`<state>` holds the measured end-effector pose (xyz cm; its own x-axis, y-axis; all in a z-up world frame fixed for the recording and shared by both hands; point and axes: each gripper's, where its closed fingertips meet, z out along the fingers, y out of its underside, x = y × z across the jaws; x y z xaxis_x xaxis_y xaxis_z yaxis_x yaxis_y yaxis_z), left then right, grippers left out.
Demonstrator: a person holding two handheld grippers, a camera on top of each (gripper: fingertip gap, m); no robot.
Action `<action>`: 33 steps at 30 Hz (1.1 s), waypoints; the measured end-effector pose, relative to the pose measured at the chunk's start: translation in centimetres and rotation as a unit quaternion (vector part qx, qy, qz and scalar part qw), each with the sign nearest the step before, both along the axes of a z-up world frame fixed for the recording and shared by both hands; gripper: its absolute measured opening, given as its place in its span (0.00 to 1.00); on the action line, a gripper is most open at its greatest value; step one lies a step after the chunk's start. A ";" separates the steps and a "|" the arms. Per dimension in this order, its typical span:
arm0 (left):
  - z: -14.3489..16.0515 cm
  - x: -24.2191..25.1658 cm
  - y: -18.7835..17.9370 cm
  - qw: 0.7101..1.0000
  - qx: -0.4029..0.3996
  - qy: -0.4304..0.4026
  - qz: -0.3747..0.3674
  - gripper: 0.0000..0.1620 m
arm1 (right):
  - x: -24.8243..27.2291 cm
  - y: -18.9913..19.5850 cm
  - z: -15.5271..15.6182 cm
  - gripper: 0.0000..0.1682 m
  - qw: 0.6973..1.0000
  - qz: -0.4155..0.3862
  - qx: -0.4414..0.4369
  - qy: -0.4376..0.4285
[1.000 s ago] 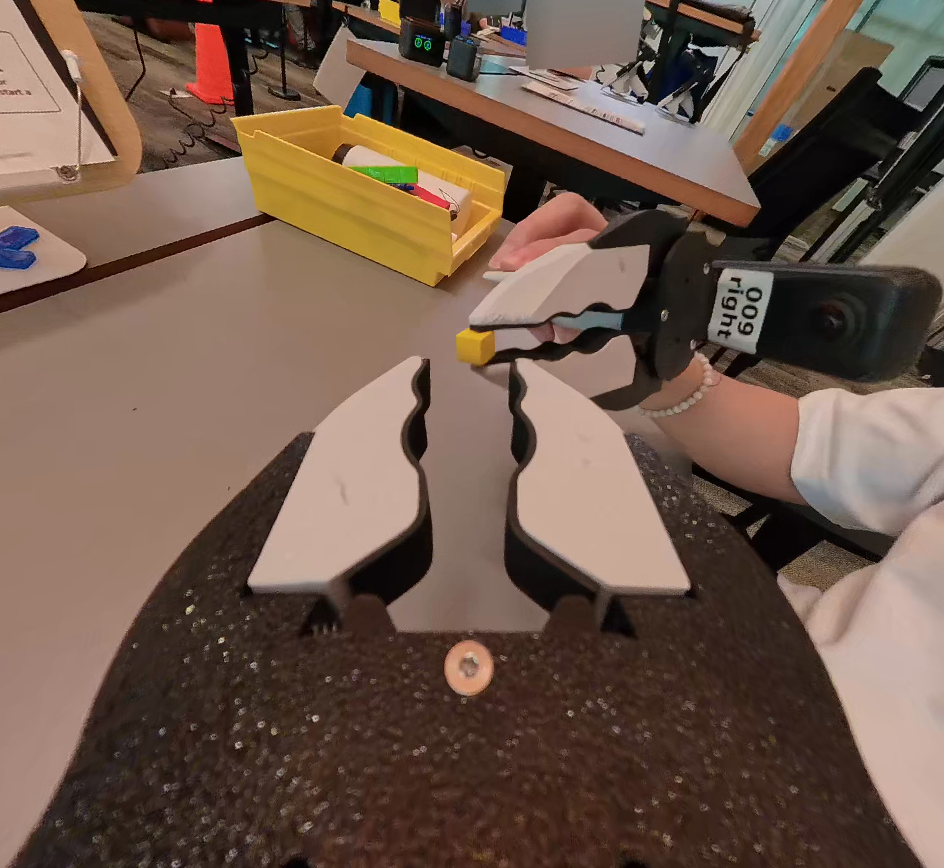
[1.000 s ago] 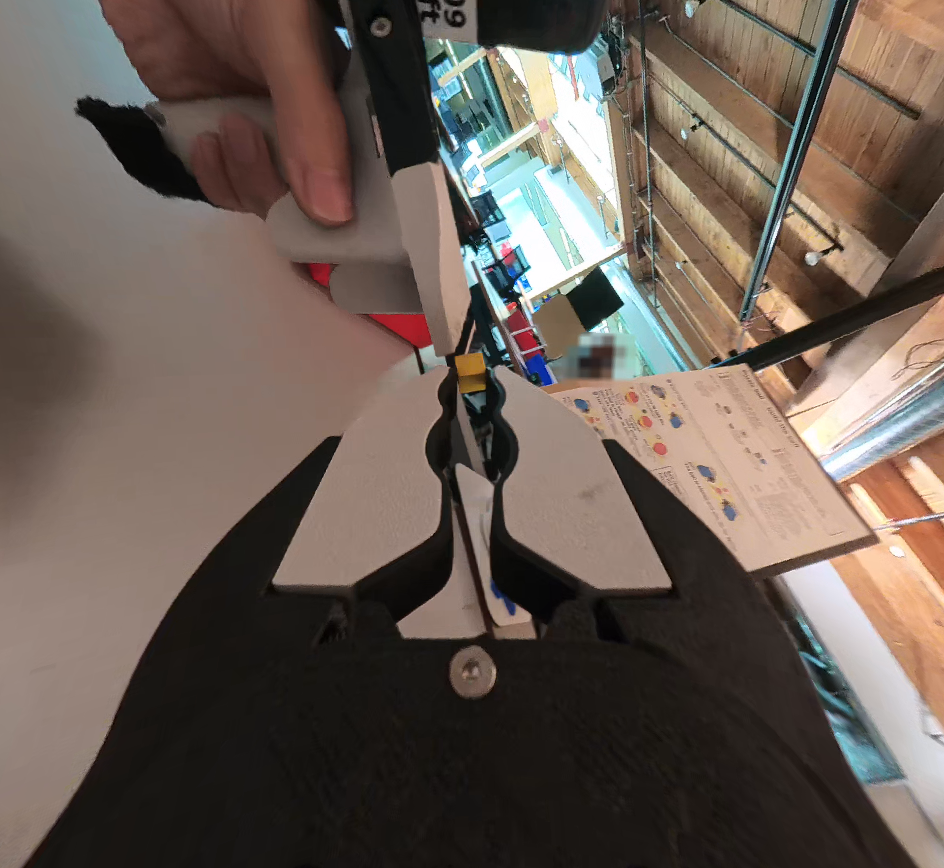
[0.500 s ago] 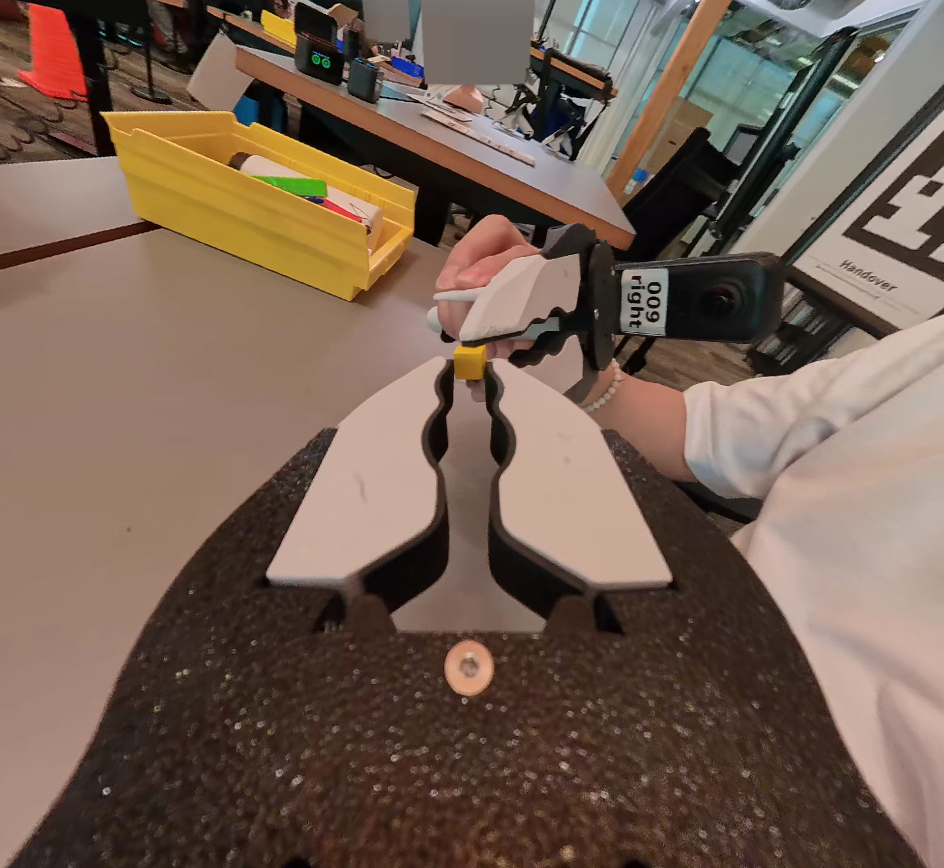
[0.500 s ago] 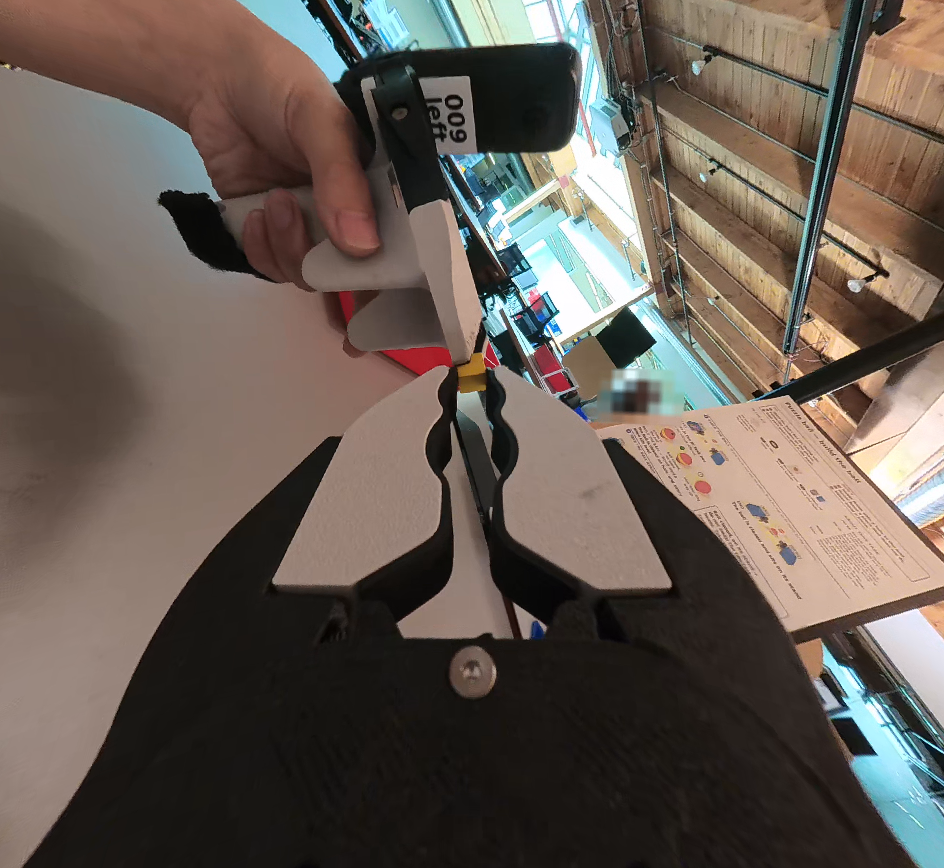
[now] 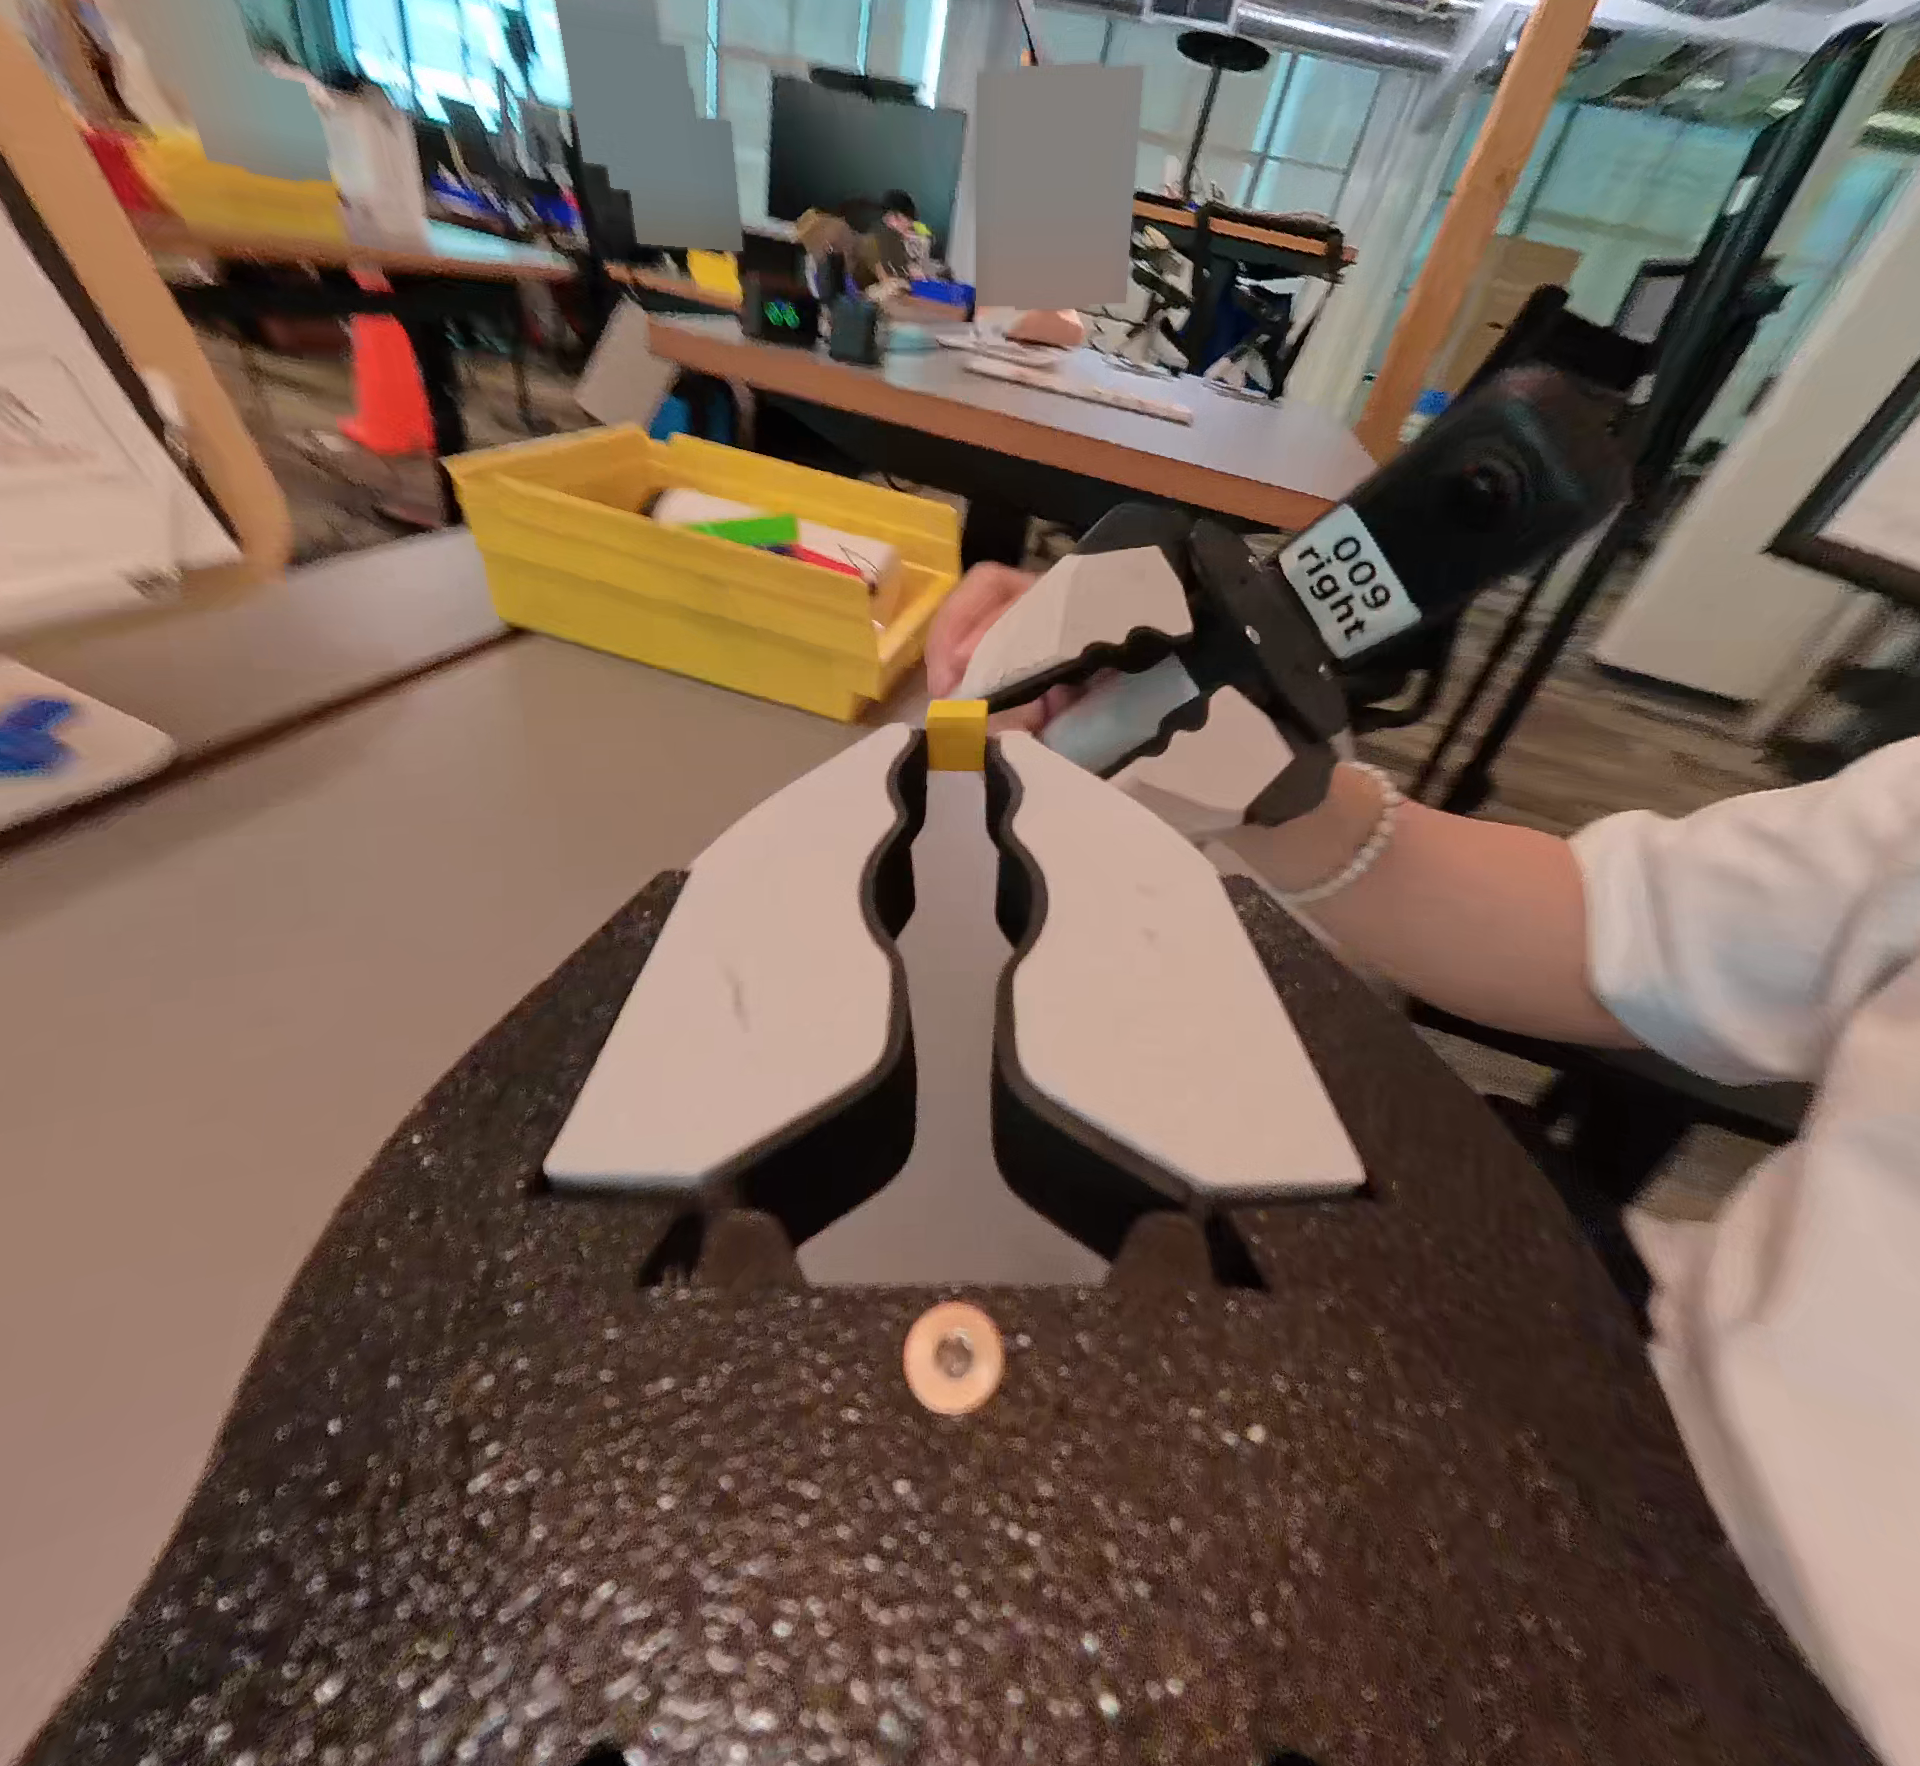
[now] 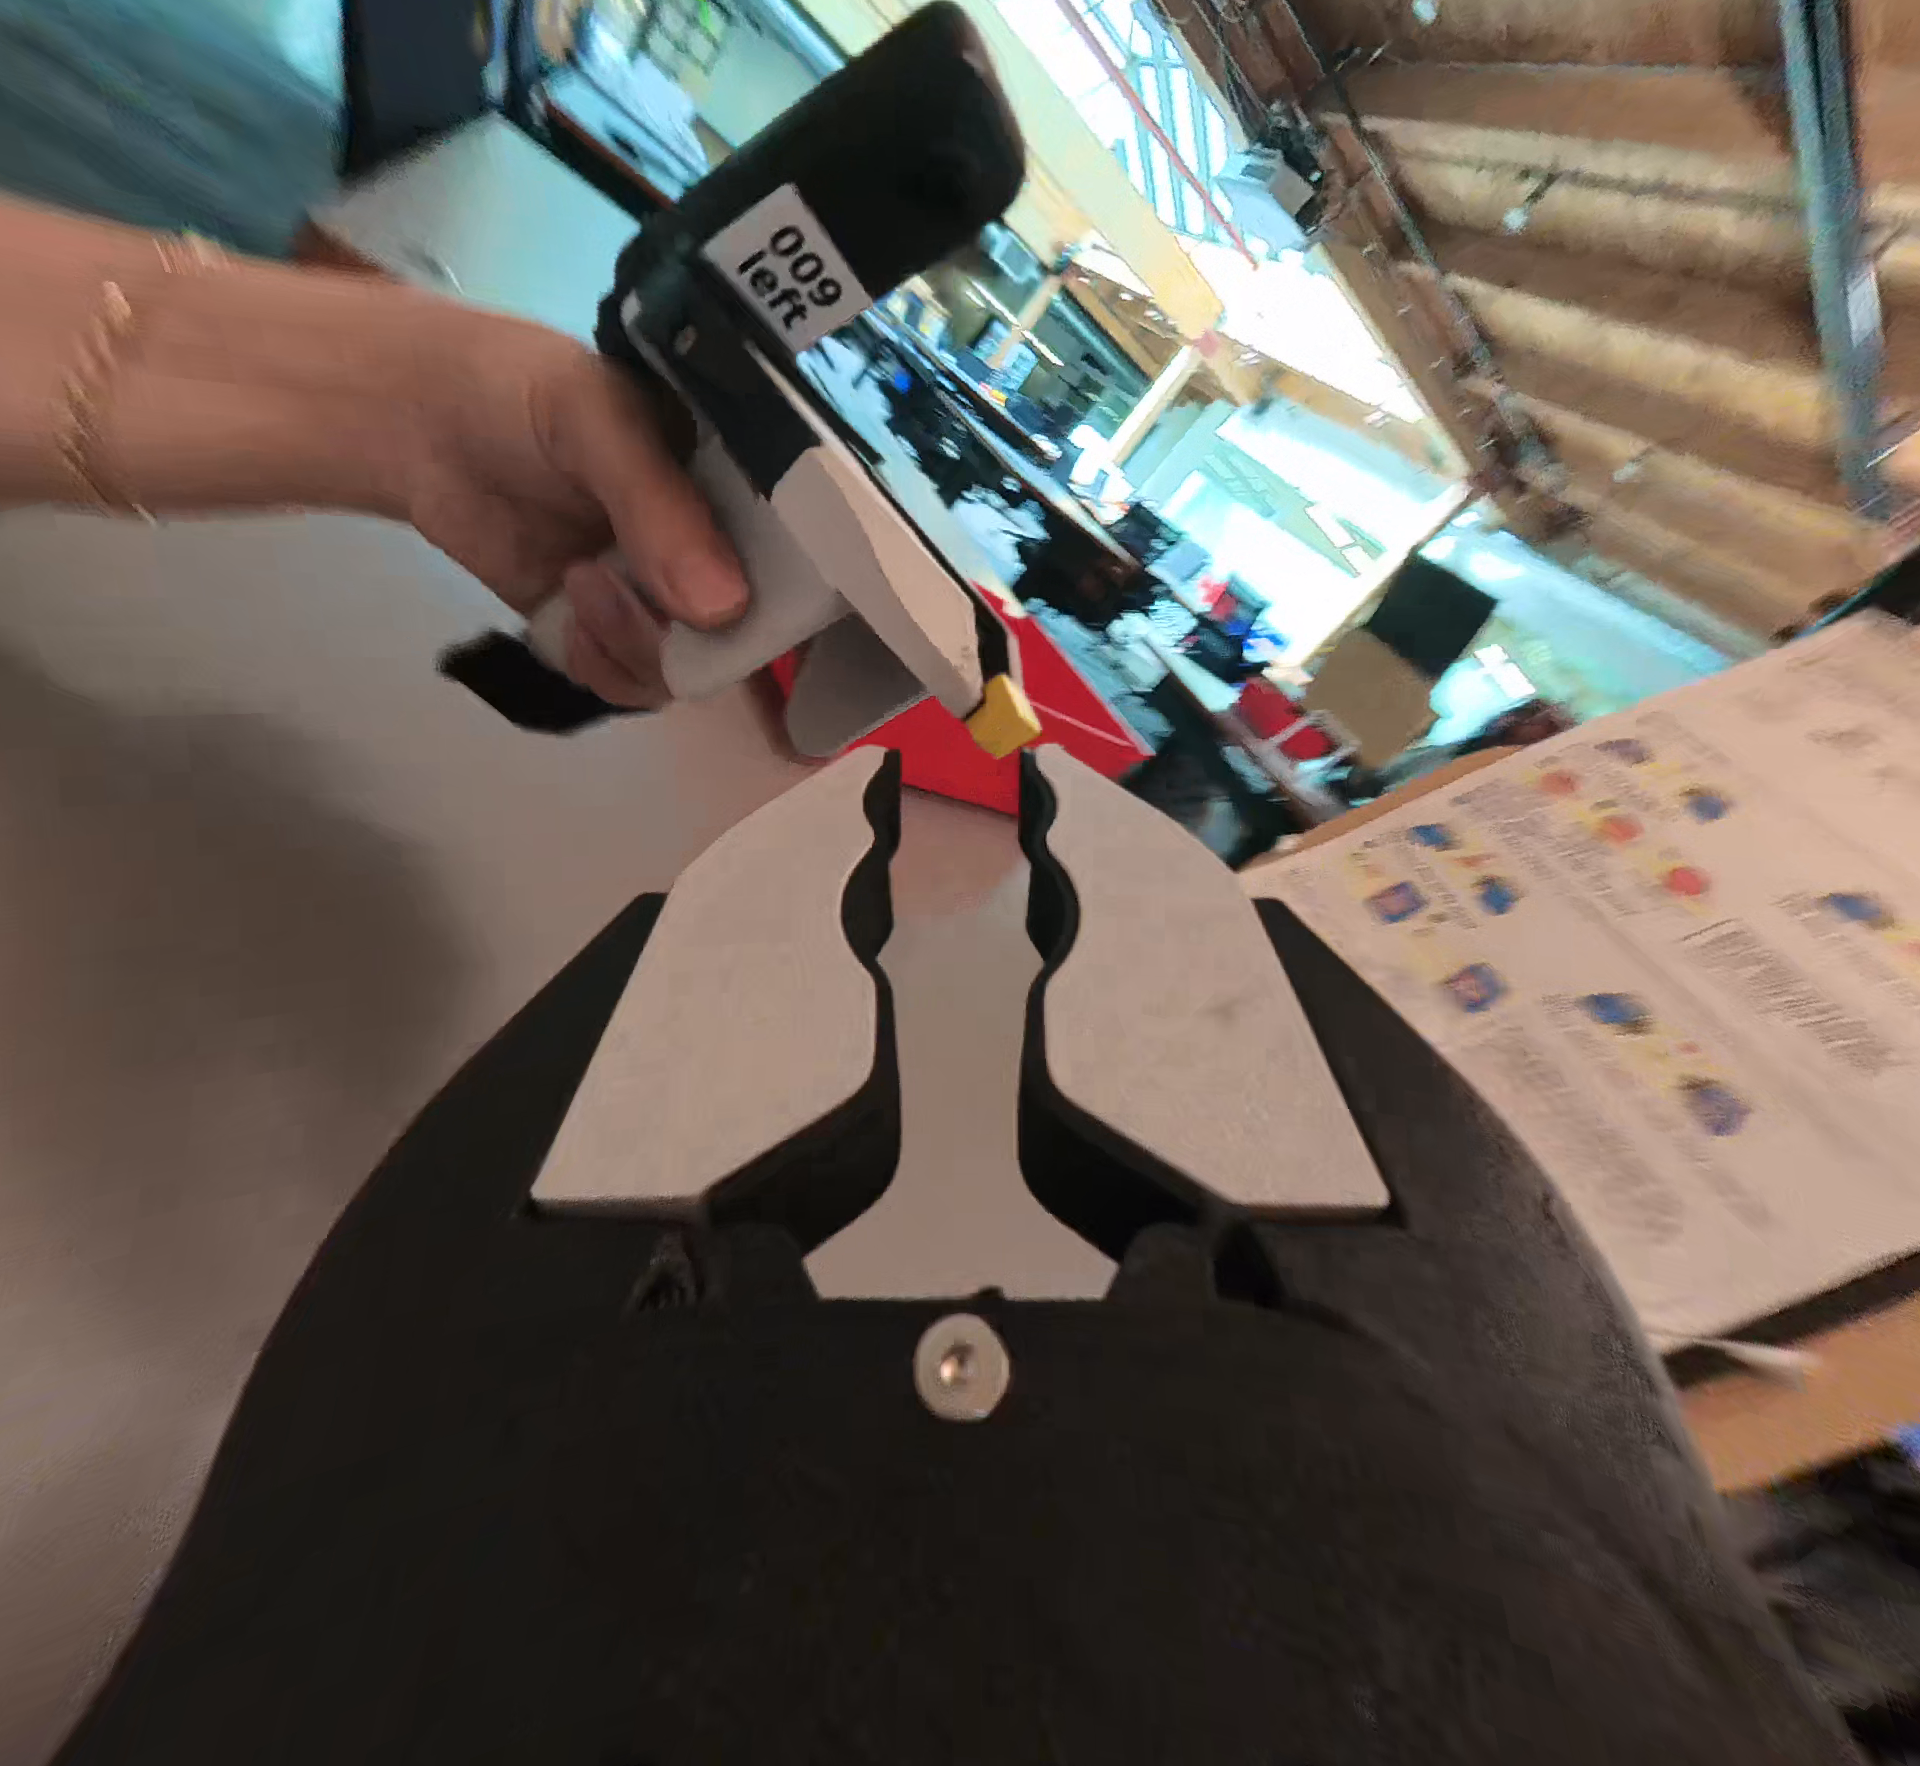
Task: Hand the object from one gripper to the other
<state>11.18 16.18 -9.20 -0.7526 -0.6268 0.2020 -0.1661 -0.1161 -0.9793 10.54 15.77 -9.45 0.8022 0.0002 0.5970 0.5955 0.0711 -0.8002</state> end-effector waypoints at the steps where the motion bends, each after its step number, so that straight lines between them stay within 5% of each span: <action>1: 0.5 0.0 0.3 0.999 0.011 -0.028 0.014 0.06 | 0.1 -0.1 0.3 0.15 0.998 0.017 0.000 0.053; 4: 1.5 -0.2 0.8 0.992 0.052 -0.108 0.042 0.06 | 0.8 -0.2 1.2 0.22 0.962 0.065 -0.006 0.264; 8: 1.9 -1.0 -0.2 0.985 0.073 -0.158 0.024 0.06 | 0.8 -0.3 2.5 0.22 0.854 0.151 0.012 0.498; 11: 1.6 -1.1 -0.8 0.983 0.079 -0.162 0.014 0.06 | 0.1 0.0 1.8 0.20 0.780 0.198 -0.027 0.593; 18: 1.1 -1.3 -1.1 0.983 0.084 -0.165 0.000 0.06 | -0.9 0.3 1.4 0.15 0.727 0.239 -0.055 0.641; 26: 0.4 -1.5 -1.2 0.974 0.131 -0.183 -0.007 0.06 | -1.5 -0.1 1.0 0.08 0.721 0.265 -0.095 0.633; 33: -0.3 -3.8 -1.8 0.972 0.135 -0.167 -0.091 0.15 | -3.6 -1.3 0.0 0.08 0.674 0.336 -0.175 0.634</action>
